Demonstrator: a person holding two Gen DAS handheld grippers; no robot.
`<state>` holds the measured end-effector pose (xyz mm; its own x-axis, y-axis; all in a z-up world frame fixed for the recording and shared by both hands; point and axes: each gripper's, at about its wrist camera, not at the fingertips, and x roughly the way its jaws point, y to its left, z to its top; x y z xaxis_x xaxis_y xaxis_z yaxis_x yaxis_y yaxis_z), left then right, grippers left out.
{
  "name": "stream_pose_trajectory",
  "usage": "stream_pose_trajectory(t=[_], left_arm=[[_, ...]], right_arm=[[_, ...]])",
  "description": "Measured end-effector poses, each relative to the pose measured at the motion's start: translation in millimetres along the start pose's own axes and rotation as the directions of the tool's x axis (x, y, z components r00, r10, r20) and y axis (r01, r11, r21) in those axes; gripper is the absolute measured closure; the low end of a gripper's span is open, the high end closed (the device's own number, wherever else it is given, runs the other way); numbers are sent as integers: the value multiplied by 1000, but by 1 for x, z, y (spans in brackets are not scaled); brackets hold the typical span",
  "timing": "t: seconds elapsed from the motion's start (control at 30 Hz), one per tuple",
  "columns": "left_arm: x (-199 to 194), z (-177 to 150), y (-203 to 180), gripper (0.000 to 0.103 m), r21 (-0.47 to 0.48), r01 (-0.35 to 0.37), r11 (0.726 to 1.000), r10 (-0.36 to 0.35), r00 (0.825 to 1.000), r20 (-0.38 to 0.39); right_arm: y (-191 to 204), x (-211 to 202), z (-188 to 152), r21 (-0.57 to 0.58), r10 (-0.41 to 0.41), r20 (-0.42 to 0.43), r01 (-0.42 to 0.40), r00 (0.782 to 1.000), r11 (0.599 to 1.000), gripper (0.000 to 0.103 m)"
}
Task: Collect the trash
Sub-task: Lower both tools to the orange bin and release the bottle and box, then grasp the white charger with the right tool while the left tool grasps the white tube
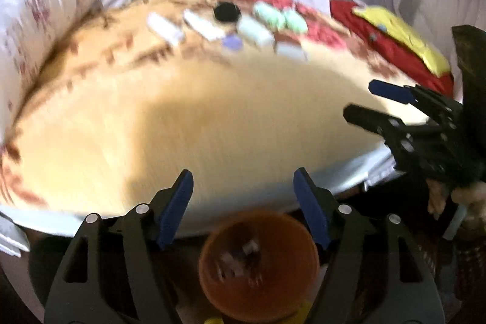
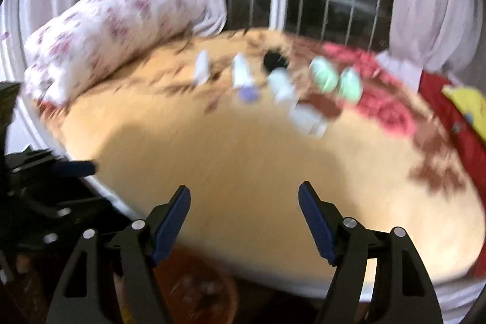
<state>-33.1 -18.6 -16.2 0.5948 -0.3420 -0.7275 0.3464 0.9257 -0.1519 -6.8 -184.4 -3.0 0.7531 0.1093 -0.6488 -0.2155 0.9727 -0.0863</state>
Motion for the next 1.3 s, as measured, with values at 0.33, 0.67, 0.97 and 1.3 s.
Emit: stream_pose_trajectory(t=[0.33,0.67,0.97,1.3], left_arm=[[-2,33,13,36,-40,-17,999,19,998,68],[7,39,26,36,-73,-31,997,35,998,58],[28,79,49,36,-140,-71,988,83,993,82],[84,171,92,36,-278,-153,948,183,979,85]], right_arm=[[-69,112,75,71,-53,-159,65,986,995,31],[-77,174,75,82,-12,-340,42,940,996,49],[-53,119,65,84,-31,-171,46,985,995,63],[-31,58,47,88,14,-20,-12,1000,996,63]])
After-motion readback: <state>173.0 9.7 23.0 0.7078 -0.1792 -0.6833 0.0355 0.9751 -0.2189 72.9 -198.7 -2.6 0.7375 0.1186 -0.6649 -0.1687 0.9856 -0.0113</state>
